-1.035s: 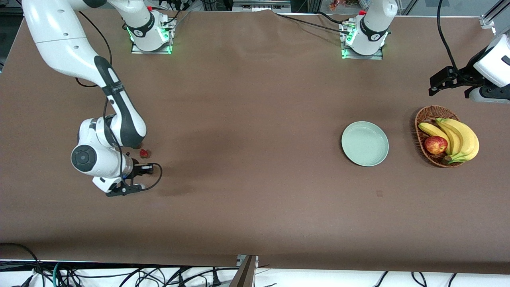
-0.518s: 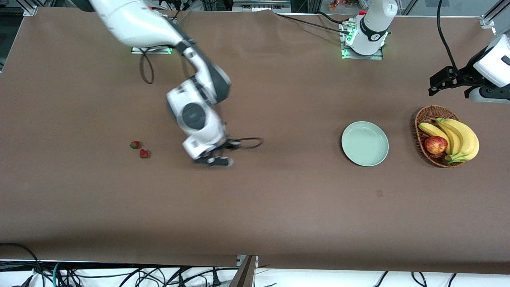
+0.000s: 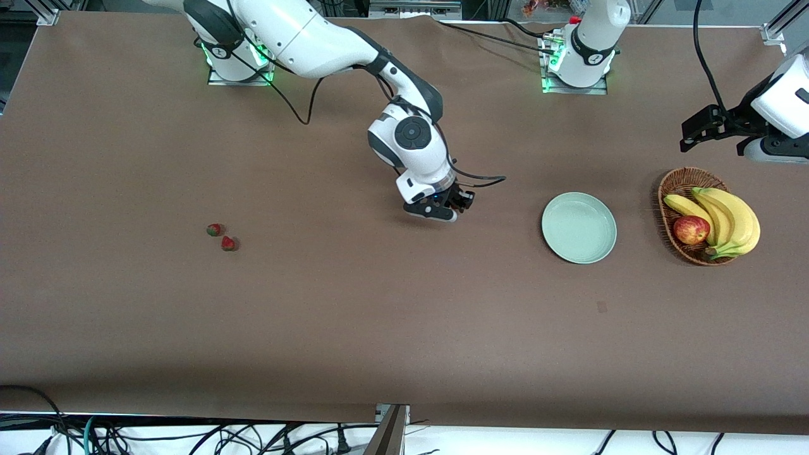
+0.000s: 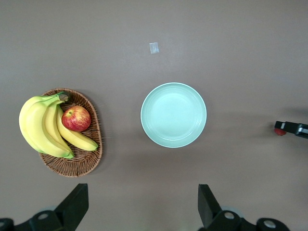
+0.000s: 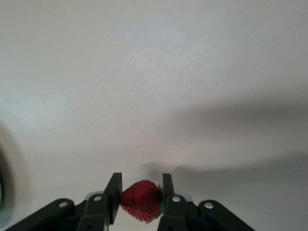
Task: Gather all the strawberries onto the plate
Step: 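Set the strawberry on the table with the right gripper while the left gripper approaches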
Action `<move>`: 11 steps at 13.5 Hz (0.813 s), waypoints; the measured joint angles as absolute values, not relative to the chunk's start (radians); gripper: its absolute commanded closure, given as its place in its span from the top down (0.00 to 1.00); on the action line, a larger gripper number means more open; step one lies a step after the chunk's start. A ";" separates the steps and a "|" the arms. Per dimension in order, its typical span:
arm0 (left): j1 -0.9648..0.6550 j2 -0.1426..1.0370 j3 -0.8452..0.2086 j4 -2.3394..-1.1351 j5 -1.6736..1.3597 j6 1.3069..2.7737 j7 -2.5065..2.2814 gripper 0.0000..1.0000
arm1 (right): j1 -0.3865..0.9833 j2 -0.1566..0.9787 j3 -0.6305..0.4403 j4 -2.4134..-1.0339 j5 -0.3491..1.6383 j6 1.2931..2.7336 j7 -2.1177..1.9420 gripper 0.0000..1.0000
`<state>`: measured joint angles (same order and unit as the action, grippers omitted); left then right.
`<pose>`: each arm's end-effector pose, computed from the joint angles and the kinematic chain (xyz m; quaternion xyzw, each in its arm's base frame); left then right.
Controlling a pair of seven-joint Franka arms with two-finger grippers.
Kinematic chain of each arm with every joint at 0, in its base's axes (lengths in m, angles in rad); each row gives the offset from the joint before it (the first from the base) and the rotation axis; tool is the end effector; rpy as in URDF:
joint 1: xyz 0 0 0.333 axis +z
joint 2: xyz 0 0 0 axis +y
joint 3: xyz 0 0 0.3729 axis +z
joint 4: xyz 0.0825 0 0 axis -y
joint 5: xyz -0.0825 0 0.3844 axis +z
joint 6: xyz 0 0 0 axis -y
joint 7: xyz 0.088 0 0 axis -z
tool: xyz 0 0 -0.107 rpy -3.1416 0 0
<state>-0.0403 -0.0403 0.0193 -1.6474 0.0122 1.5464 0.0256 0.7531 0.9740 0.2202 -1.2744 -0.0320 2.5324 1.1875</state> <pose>0.5358 -0.0097 0.6653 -0.9993 0.0233 0.0304 0.0056 0.5099 0.6446 0.2307 -0.9739 0.1536 -0.0080 0.1671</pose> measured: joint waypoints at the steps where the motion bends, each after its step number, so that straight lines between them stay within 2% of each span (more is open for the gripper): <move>1: -0.040 -0.040 0.019 -1.647 0.012 1.546 0.026 1.00 | 0.755 0.986 0.219 -1.259 -0.032 2.532 1.188 1.00; 4: -0.040 -0.040 0.019 -1.647 0.012 1.546 0.026 1.00 | 0.738 0.977 0.193 -1.219 -0.033 2.463 1.174 1.00; 8: -0.042 -0.021 -0.006 -1.652 0.011 1.511 0.027 1.00 | 0.542 0.865 0.188 -1.159 -0.031 2.077 0.780 1.00; 11: -0.049 0.075 -0.088 -1.671 -0.017 1.447 0.021 1.00 | 0.379 0.831 0.185 -1.162 -0.032 1.876 0.490 1.00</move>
<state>-0.0485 0.0748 -0.0878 -1.6707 -0.0171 1.4473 0.0206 0.3789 0.8311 0.1854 -1.1617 -0.0319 1.8756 0.4897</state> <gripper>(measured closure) 0.000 0.000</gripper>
